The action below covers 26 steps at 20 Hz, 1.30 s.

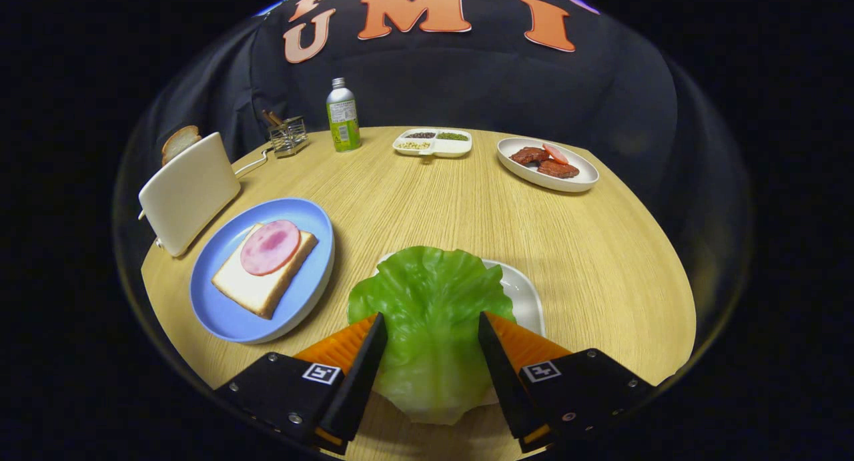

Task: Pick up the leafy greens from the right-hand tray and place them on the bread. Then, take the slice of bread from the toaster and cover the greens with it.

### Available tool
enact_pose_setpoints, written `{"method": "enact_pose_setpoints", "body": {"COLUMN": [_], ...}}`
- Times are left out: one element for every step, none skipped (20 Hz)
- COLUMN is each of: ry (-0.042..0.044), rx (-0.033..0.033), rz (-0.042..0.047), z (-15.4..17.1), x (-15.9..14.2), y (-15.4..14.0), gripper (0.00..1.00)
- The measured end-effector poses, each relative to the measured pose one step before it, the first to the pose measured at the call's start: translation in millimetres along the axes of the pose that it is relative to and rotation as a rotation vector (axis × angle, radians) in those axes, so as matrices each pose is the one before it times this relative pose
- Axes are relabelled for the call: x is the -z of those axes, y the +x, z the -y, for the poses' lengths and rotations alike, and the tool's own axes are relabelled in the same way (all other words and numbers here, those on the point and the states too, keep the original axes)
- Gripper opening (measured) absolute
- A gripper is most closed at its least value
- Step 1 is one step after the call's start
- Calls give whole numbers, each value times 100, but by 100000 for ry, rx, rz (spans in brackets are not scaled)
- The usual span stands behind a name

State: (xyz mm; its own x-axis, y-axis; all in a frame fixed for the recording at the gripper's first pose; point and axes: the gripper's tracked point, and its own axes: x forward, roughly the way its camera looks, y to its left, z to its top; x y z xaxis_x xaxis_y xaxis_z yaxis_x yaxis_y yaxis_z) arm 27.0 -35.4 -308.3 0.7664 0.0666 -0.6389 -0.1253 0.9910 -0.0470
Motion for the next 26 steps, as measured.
{"method": "enact_pose_setpoints", "body": {"ry": [-559, -234, -29, 211, 216, -249, -450, -614, -540, -624, -387, -244, -121, 75, 111, 433, 142, 11, 69, 327, 680, 754, 565, 274, -4, -72], "rx": [-191, -235, 66, 648, 189, 71, -258, -201, -440, -286, -34, -36, 205, 223, 467, 379, 283, 479, 633, 356, -116, -197, -95, -35, -25, -302], "rz": [135, -372, -209, -177, -139, 188, -96, 37, -119, -2, -49, -19, -137, -362, -390, -231, -214, 232, 426, 100, 436, 303, 466, 517, 960, 954], "z": [-2, -76, -87, 84, -55, -69, -67, -142, -72, -89, -58, -13, -67, 37, 82, 44, -11, 120, 73, 62, -147, -94, -146, -104, -237, -330], "x": [-1, 0, -10, -6, 50, 25, -33, -86, 36, -74, -45, -3, -24, -33, -14, -27, -3, -96, -227, -151, -180, -240, -364, -391, -458, -588], "y": [-81, -24, 163, -86, -6, 3, -95, 59, -49, 54, -13, -38, 67, -23, 29, -11, -18, -26, -74, -132, -280, -250, -301, -282, -337, -343], "gripper": [82, 80, 79, 73, 66, 60, 56, 49, 45, 41, 37, 34, 30, 24, 22, 19, 17, 12, 9, 4, 3, 3, 3, 3, 3, 3]}}
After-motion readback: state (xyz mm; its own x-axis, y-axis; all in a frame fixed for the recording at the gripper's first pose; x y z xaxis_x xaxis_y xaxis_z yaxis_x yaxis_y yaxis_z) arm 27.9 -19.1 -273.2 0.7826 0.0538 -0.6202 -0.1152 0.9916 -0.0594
